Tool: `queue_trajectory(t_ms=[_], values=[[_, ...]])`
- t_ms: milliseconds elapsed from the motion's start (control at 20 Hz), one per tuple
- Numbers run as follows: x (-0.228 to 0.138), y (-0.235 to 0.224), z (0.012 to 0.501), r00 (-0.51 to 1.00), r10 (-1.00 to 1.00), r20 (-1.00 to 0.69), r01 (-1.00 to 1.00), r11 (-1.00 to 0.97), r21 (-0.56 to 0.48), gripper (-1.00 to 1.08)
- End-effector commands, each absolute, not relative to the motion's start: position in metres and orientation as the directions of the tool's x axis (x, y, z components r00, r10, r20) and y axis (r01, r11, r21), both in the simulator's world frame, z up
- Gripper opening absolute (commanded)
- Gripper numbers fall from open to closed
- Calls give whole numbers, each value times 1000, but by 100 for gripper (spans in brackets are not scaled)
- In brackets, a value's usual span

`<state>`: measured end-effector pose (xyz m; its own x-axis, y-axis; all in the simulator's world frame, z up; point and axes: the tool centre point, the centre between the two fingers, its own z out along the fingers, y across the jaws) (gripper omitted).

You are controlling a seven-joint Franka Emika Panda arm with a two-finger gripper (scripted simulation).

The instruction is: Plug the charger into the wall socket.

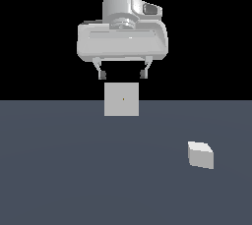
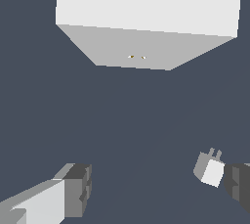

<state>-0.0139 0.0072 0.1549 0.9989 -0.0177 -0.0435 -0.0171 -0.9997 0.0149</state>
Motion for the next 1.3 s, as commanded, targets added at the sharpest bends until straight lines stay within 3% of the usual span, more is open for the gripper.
queue_trajectory(t_ms=[0, 550, 1250], values=[[-14, 7, 155, 999, -18, -44, -17, -1000, 15, 100], [-24, -12, 143, 998, -67, -15, -67, -998, 17, 100], [-68, -80, 96, 964, -249, 92, -251, -968, 14, 100]])
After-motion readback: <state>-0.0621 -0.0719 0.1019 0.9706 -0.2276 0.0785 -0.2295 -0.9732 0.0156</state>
